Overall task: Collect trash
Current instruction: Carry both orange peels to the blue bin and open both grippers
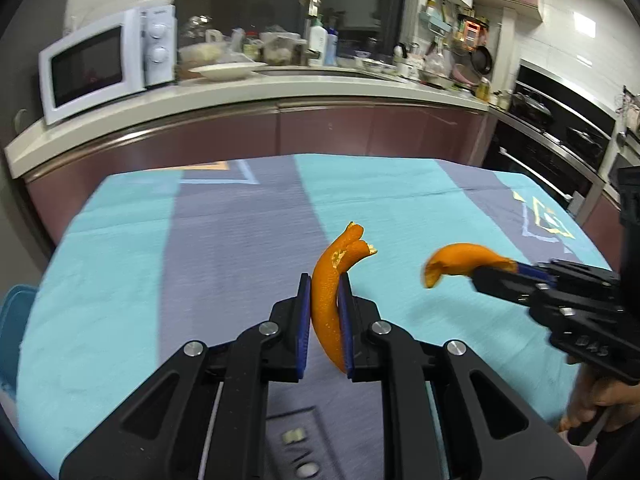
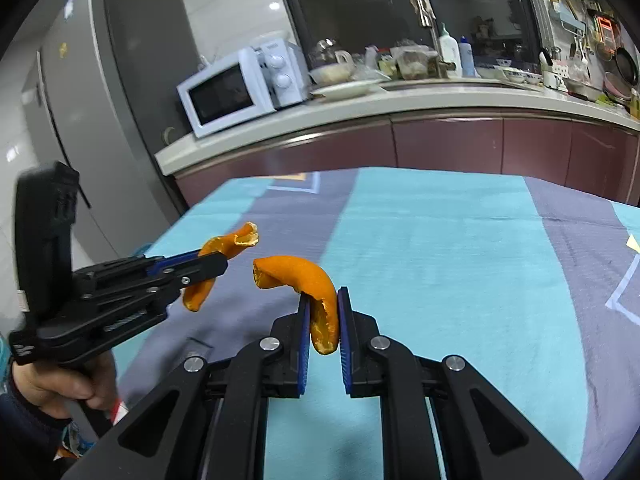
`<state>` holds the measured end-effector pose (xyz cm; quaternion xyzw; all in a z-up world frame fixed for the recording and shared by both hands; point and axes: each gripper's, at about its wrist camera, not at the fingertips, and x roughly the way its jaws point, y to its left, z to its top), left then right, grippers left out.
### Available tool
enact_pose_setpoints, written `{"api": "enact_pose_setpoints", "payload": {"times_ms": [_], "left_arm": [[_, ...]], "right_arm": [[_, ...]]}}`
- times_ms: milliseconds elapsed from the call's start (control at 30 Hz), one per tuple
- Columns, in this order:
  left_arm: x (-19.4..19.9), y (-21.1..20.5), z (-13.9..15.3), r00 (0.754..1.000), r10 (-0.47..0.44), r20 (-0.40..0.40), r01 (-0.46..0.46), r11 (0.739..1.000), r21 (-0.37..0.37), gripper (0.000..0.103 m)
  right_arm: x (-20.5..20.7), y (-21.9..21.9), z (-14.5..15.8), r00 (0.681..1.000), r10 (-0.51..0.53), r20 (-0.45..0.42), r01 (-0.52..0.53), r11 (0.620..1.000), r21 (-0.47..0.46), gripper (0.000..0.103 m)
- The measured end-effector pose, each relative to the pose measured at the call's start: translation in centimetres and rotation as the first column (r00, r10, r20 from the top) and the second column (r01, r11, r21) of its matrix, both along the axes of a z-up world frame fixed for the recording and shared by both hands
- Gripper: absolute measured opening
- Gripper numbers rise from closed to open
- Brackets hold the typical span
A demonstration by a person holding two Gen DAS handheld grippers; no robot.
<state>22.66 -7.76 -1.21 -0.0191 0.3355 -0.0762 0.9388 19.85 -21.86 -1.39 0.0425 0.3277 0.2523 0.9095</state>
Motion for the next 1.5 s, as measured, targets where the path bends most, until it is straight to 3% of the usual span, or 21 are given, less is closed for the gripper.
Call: {"api": "enact_pose_setpoints", "payload": {"times_ms": [400,700,967,1233,1500], "left_arm": [[-6.7,6.7,1.6,0.989,0.136,0.056,-0.137,0.991,0.009,0.013],[-13.6,13.2,3.5,0.956,0.268,0.120,-0.271,0.963,0.009,0.013],[-20.2,19.6,5.3,0.893,0.415,0.177,-0.421,0.907,-0.002,0.013],[-25.6,26.6,6.2,0.807,0.558,0.192,-0.565,0.825,-0.018,0.013],[-29.1,31.8,6.9,0.742,0.636,0.211,-0.645,0.763,-0.029,0.013]], "right_arm": [[-4.8,2.7,1.6,0.997,0.022,0.079,-0.022,1.000,0.003,0.011],[-7.2,7.2,3.5,0.984,0.119,0.136,-0.119,0.993,-0.002,0.011],[-8.6,11.3,4.9,0.963,0.208,0.172,-0.210,0.978,-0.004,0.011],[-8.5,16.8,6.2,0.927,0.314,0.205,-0.318,0.948,-0.018,0.011],[-7.4,22.6,7.4,0.886,0.401,0.231,-0.404,0.914,-0.035,0.011]]}}
